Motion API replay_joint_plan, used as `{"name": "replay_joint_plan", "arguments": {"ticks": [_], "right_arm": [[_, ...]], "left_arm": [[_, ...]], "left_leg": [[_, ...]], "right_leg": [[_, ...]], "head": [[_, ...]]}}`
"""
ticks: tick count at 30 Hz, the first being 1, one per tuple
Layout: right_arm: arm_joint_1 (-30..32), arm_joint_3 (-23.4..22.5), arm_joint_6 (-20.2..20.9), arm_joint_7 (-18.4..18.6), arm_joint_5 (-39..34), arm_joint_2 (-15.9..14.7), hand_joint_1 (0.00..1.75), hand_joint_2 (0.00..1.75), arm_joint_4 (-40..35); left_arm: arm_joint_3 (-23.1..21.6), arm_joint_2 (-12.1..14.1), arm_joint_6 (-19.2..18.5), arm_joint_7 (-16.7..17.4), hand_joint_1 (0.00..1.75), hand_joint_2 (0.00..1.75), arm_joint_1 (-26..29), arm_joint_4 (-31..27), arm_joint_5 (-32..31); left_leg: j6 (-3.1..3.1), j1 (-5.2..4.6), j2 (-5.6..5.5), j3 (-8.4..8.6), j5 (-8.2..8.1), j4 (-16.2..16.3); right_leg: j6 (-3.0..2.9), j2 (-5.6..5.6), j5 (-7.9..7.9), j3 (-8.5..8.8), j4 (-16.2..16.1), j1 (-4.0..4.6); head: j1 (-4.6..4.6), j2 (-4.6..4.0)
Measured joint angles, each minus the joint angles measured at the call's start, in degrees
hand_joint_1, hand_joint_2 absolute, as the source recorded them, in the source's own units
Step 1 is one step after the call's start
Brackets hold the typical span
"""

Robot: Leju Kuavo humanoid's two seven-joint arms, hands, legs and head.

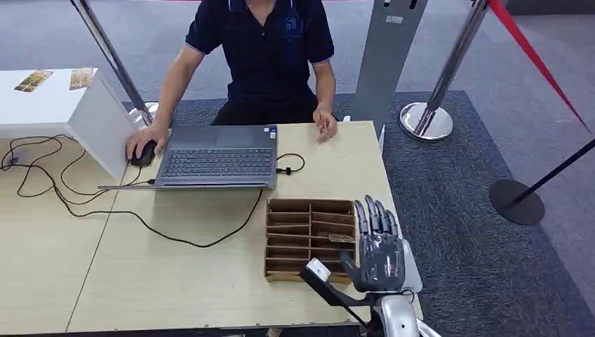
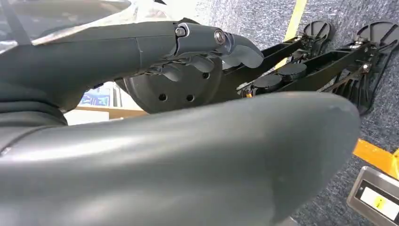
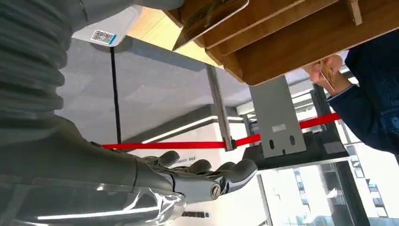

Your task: Pass the card to the sensor for recognition and then transmit it.

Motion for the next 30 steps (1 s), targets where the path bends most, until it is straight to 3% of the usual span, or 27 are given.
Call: {"name": "replay_joint_plan", "arguments": {"ticks": [1, 3, 8, 13, 21, 30], "right_arm": [[-0.02, 0.00, 0.00, 0.00, -0.04, 0.04, 0.17, 1.75, 0.02], [-0.04, 0.00, 0.07, 0.00, -0.17, 0.09, 0.38, 1.75, 0.07], [-0.21, 0.02, 0.07, 0.00, -0.35, 0.22, 0.26, 1.75, 0.22], [-0.28, 0.04, 0.07, 0.00, -0.55, 0.28, 0.40, 1.75, 0.24], [-0.32, 0.04, 0.04, -0.02, -0.81, 0.31, 0.38, 1.75, 0.50], [-0.32, 0.05, 0.02, -0.02, -0.98, 0.31, 0.49, 1.75, 0.52]], "left_arm": [[0.00, 0.00, 0.00, 0.00, 0.00, 0.00, 0.01, 0.00, 0.00], [0.00, 0.00, 0.00, 0.00, 0.00, 0.00, 0.02, 0.00, 0.00], [0.00, -0.02, 0.00, -0.02, 0.00, 0.00, 0.01, 0.00, 0.00], [0.00, -0.02, 0.00, -0.04, 0.00, 0.00, -0.02, 0.00, 0.00], [0.00, 0.00, 0.00, -0.17, 0.00, 0.00, -0.02, 0.00, 0.00], [0.00, 0.00, 0.00, -0.20, 0.00, 0.00, -0.02, 0.00, 0.00]], "left_leg": [[0.00, 0.00, 0.00, 0.01, 0.00, 0.00], [0.00, 0.00, 0.00, 0.00, 0.00, 0.00], [0.00, 0.00, 0.00, 0.00, 0.00, 0.00], [0.00, 0.00, 0.00, -0.01, 0.00, 0.00], [0.00, 0.00, 0.00, 0.00, 0.00, 0.00], [0.00, 0.00, 0.00, 0.00, 0.00, 0.00]], "right_leg": [[0.00, 0.00, 0.00, 0.00, 0.00, 0.00], [0.00, 0.00, 0.00, 0.00, 0.00, 0.00], [0.00, 0.00, 0.00, -0.01, 0.00, 0.00], [0.00, 0.00, 0.00, -0.01, 0.00, 0.00], [0.00, 0.00, 0.00, -0.01, 0.00, 0.00], [0.00, 0.00, 0.00, 0.00, 0.00, 0.00]], "head": [[0.00, 0.00], [0.00, 0.00], [0.00, 0.00], [0.00, 0.00], [0.00, -0.02], [0.00, 0.00]]}}
